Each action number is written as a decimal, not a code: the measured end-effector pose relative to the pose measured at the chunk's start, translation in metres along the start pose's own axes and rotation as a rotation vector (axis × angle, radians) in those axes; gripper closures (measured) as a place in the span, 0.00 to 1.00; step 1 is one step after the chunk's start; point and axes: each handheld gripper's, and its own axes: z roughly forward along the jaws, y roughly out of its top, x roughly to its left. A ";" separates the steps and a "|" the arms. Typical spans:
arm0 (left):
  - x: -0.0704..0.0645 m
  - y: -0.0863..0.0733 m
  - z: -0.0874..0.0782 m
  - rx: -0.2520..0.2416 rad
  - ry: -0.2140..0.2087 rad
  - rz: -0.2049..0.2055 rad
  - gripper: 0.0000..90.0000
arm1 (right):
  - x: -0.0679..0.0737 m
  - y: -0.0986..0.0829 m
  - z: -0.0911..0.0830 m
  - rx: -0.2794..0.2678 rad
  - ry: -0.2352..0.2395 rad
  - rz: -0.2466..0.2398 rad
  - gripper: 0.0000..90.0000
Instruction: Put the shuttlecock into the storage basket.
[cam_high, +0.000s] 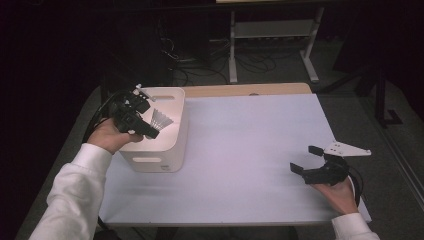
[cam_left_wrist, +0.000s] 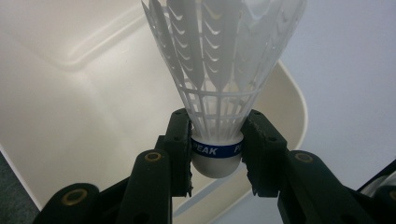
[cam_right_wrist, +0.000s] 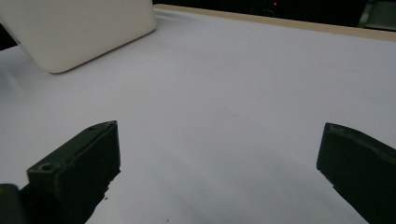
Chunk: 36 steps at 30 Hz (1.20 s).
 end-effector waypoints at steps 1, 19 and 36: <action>0.000 -0.001 0.001 0.004 0.000 -0.007 0.72 | 0.000 0.000 0.000 -0.001 0.000 -0.001 0.00; 0.007 -0.008 0.015 -0.002 -0.005 -0.020 0.72 | 0.000 0.000 0.001 0.009 -0.003 -0.001 0.00; 0.012 -0.011 0.029 0.011 -0.010 -0.034 0.72 | -0.001 -0.001 0.002 0.013 -0.001 0.001 0.00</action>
